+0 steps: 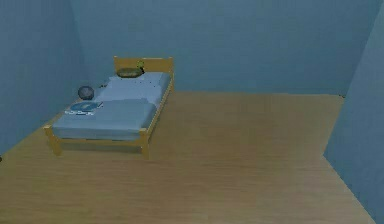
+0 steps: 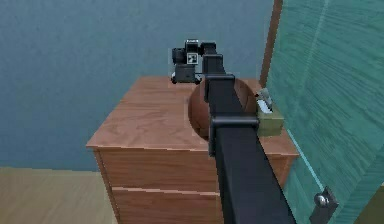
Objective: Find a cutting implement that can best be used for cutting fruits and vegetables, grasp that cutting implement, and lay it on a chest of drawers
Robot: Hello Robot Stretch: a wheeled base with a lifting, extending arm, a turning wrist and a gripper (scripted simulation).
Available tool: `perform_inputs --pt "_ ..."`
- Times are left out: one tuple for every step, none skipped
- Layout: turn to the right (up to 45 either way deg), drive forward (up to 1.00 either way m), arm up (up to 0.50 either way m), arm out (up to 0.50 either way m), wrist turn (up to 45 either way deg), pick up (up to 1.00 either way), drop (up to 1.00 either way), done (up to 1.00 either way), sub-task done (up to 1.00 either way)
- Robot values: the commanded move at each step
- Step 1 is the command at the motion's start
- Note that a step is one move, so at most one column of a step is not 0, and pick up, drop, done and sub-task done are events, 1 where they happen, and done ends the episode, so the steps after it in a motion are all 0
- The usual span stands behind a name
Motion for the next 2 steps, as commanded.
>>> perform_inputs --pt "0.0 0.0 0.0 -0.1 0.0 0.0 0.0 0.0 0.0" --pt "0.0 0.0 0.0 0.0 0.0 0.0 0.0 1.0 0.0"
